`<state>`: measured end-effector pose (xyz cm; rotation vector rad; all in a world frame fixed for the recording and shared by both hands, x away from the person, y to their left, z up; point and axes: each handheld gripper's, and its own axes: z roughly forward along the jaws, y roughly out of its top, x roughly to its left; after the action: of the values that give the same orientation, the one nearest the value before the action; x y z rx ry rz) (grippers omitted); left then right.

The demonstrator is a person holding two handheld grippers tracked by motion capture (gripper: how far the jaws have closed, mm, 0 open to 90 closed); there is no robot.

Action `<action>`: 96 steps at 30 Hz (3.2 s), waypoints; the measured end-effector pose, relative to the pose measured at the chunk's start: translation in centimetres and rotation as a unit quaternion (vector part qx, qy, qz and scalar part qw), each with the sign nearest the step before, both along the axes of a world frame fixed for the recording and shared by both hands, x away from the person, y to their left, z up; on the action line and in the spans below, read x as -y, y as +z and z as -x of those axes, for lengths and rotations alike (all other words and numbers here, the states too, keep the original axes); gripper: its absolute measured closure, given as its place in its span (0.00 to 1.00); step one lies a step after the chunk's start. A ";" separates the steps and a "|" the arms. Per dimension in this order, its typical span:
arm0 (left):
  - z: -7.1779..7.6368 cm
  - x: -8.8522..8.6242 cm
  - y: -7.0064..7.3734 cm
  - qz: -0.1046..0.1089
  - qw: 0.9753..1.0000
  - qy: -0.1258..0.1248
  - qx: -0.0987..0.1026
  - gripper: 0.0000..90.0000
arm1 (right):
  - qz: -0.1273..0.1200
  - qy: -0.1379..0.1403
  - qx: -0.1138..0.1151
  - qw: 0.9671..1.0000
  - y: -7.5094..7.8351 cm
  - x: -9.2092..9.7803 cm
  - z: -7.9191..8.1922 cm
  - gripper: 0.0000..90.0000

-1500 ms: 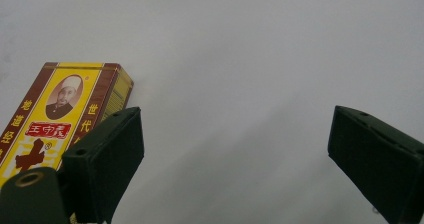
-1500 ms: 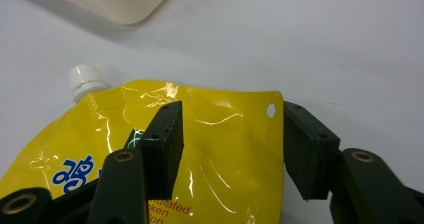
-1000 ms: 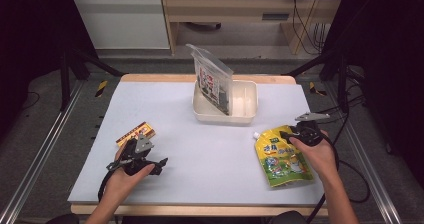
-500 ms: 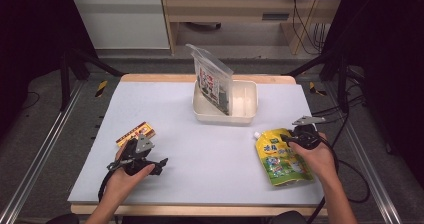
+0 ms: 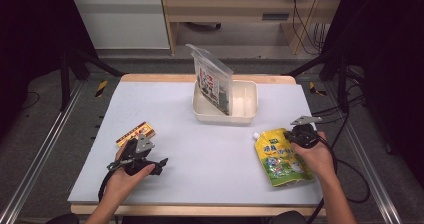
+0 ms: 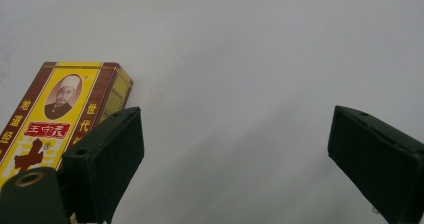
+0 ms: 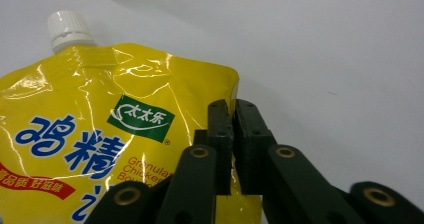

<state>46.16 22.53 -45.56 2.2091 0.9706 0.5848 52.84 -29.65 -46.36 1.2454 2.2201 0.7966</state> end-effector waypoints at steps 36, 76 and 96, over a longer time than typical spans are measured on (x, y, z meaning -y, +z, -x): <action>0.0 -0.2 0.1 0.000 1.000 0.003 0.002 0.09 | -0.031 0.019 0.036 0.999 5.1 -1.0 1.0 1.00; 0.0 -0.4 0.4 0.003 1.000 0.003 0.004 0.09 | -0.011 0.110 0.131 0.985 13.6 -7.3 3.0 1.00; -0.1 0.0 2.7 0.020 1.000 -0.008 0.020 0.11 | -0.016 0.187 0.162 0.969 15.7 -12.4 4.2 1.00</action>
<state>46.22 22.56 -42.85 2.1603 0.9359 0.5962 48.61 -17.25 -30.65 0.6511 2.1958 1.0946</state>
